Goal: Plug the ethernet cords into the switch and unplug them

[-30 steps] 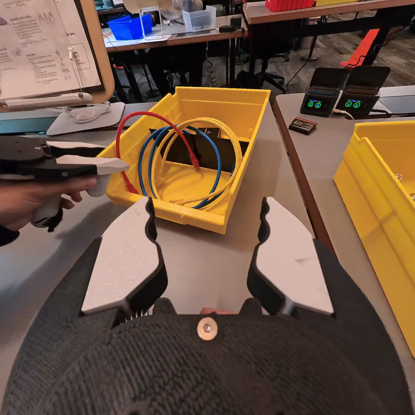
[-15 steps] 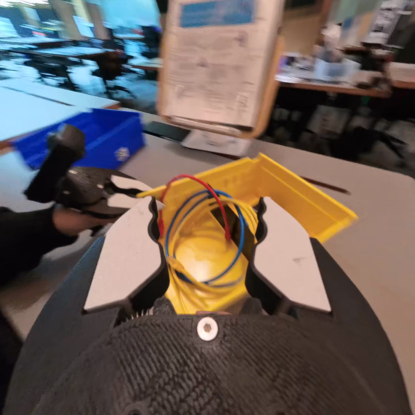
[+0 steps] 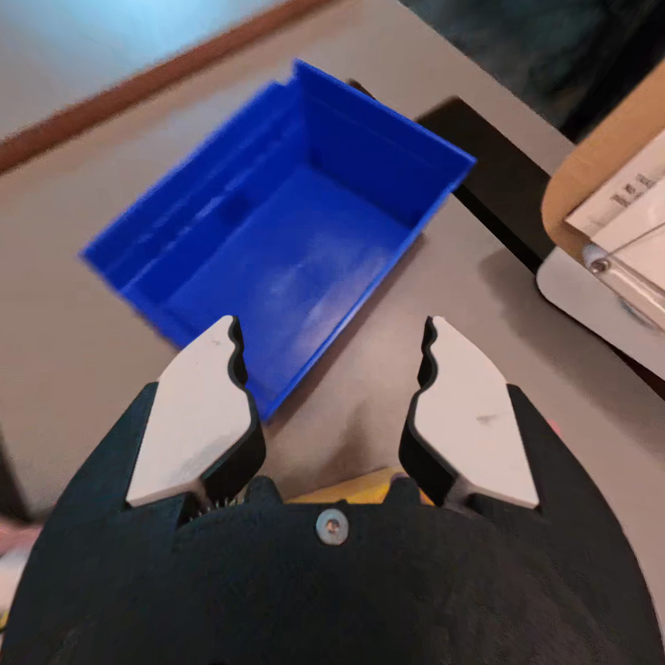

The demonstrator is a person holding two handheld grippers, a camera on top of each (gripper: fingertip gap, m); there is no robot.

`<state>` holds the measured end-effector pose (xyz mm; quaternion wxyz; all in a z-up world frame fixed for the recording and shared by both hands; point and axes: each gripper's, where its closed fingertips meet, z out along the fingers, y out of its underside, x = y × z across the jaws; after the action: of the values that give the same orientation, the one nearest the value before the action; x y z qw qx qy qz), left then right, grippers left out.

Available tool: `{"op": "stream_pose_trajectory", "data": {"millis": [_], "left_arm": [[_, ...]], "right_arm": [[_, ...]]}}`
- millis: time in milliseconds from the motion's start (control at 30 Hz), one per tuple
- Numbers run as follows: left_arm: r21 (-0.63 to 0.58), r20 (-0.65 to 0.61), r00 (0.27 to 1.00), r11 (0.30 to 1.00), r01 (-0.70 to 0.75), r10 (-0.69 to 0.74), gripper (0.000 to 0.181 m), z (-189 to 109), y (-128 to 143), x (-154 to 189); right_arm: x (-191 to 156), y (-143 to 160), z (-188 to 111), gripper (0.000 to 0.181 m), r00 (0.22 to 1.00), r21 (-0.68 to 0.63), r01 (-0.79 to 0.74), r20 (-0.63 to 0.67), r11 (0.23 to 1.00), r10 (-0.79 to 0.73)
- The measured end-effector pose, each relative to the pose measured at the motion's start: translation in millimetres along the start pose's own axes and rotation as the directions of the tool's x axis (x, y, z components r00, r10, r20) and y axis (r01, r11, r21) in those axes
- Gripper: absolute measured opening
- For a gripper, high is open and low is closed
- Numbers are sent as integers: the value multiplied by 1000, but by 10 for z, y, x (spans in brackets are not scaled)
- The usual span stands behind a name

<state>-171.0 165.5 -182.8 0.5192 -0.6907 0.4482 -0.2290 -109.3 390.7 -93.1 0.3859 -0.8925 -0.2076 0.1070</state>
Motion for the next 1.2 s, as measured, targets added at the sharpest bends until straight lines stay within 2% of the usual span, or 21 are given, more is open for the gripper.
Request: {"op": "stream_pose_trajectory", "data": {"millis": [100,200,267,300,333,400,433,467,600,667,733,833,933,1033,1133,1200], "left_arm": [[34,32,999,999,9,-10,9,-75,34,-79],[69,48,999,998,8,-11,9,-94,38,-79],[76,66,998,997,-4,-1,10,-100,39,-82],[76,72,997,997,-8,3,10,-101,39,-82],[77,73,997,997,-9,3,10,-101,39,-83],[85,69,998,996,-4,-2,9,-102,38,-86],[90,74,997,996,-8,1,10,-103,39,-91],[94,89,996,995,-18,10,10,-108,41,-106],[115,117,991,991,-73,60,11,-125,44,-123],[119,132,989,989,-90,74,11,-136,52,-148],[110,151,985,989,-102,85,12,-154,68,-199],[90,186,978,990,-112,94,13,-202,111,-342],[64,230,971,995,-80,63,14,-276,192,-637],[47,267,964,999,-8,-5,15,-362,299,-1051],[16,320,946,999,45,-47,17,-433,410,-1522],[12,337,938,997,82,-82,17,-446,469,-1831]], "right_arm": [[317,123,563,94,985,-141,-162,-86,977,151],[235,217,938,77,957,-226,-283,1,932,290],[162,292,1131,67,962,-278,-255,28,926,273],[155,390,1221,68,974,-322,-209,17,923,227],[125,525,1296,68,982,-387,-166,14,907,186],[-8,729,1393,49,986,-474,-98,75,875,151],[-63,713,1444,47,977,-451,-132,91,883,192],[-46,669,1476,36,965,-422,-205,65,883,255],[-74,533,1383,34,969,-392,-157,117,907,218],[-19,312,1160,35,979,-333,-94,141,938,148],[89,21,792,34,979,-256,-78,165,964,123],[437,-363,24,34,977,-123,-101,174,987,121],[1020,-481,-862,34,989,-1,-116,89,993,116],[1741,-134,-1647,34,986,47,-142,-79,989,145],[2399,656,-2195,35,945,31,-221,-240,975,221],[2735,1330,-2392,35,907,3,-312,-298,950,299]]}}
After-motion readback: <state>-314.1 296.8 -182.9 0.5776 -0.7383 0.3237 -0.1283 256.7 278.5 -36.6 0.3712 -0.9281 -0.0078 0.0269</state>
